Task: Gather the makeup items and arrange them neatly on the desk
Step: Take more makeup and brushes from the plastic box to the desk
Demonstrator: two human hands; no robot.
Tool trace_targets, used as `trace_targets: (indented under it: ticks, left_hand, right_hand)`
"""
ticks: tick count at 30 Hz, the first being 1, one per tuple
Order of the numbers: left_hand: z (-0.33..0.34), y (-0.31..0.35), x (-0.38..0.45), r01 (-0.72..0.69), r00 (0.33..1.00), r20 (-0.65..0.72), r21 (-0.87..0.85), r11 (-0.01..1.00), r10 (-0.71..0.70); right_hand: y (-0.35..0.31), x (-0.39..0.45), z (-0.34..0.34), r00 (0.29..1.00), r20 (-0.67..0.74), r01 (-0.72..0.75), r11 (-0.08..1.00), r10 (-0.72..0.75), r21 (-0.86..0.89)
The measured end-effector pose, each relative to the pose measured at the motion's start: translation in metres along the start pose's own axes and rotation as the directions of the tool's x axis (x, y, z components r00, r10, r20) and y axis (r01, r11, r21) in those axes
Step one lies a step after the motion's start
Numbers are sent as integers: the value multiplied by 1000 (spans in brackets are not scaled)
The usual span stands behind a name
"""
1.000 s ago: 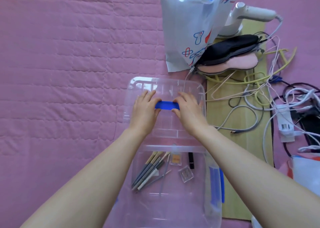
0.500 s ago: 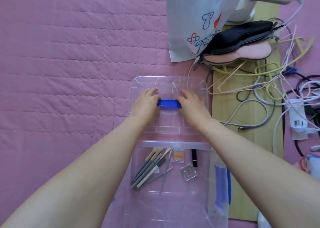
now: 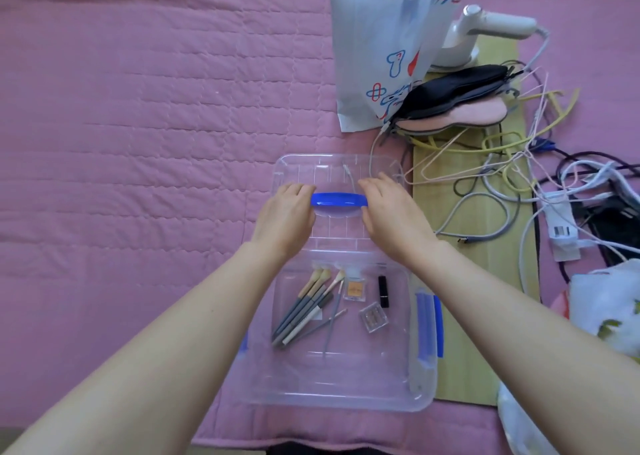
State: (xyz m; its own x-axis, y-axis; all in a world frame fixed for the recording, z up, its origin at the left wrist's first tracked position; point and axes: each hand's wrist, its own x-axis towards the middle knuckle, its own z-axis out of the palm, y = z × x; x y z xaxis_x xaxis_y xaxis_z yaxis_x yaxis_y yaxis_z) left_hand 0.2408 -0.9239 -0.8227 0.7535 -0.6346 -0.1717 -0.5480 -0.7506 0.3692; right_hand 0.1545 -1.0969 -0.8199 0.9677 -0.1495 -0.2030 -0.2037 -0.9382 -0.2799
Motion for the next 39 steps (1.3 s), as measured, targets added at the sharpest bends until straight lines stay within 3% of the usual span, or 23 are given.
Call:
trace_targets:
  ticks: [7, 10, 15, 20, 23, 25, 28, 33, 36, 39]
  left_hand:
    - [-16, 14, -61, -85, 976, -203, -50, 995, 73]
    - [-20, 21, -89, -87, 969, -236, -67, 994, 69]
    - [-9, 29, -133, -11, 974, -225, -82, 997, -8]
    - [22, 26, -163, 110, 994, -7, -70, 991, -111]
    - [35, 27, -167, 202, 952, 239, -12, 979, -193]
    - [40, 25, -165, 230, 916, 333, 17, 973, -223]
    - [47, 21, -159, 271, 881, 400, 9, 963, -252]
    - [61, 20, -154, 255, 813, 518, 95, 962, -266]
    - [70, 15, -151, 219, 801, 538, 143, 965, -262]
    - [77, 9, -146, 271, 812, 501, 131, 954, -299]
  right_hand:
    - [-29, -54, -18, 998, -55, -9, 999, 11, 40]
    - [-37, -84, -20, 993, -117, 2, 999, 4, 48]
    - [-47, -131, -10, 994, -105, 20, 998, -14, 56]
    - [-47, -154, 16, 1000, 16, 23, 1000, -23, 10]
    - [-46, -158, 31, 990, 137, -19, 999, 25, -44]
    - [-46, -158, 39, 969, 240, -23, 990, 57, -141]
    - [-47, -154, 40, 936, 343, 14, 969, 73, -246]
    - [-49, -142, 47, 880, 470, 48, 970, 73, -240]
    - [-49, -134, 53, 867, 485, 12, 969, 113, -247]
    - [-44, -124, 60, 883, 435, -67, 964, 177, -257]
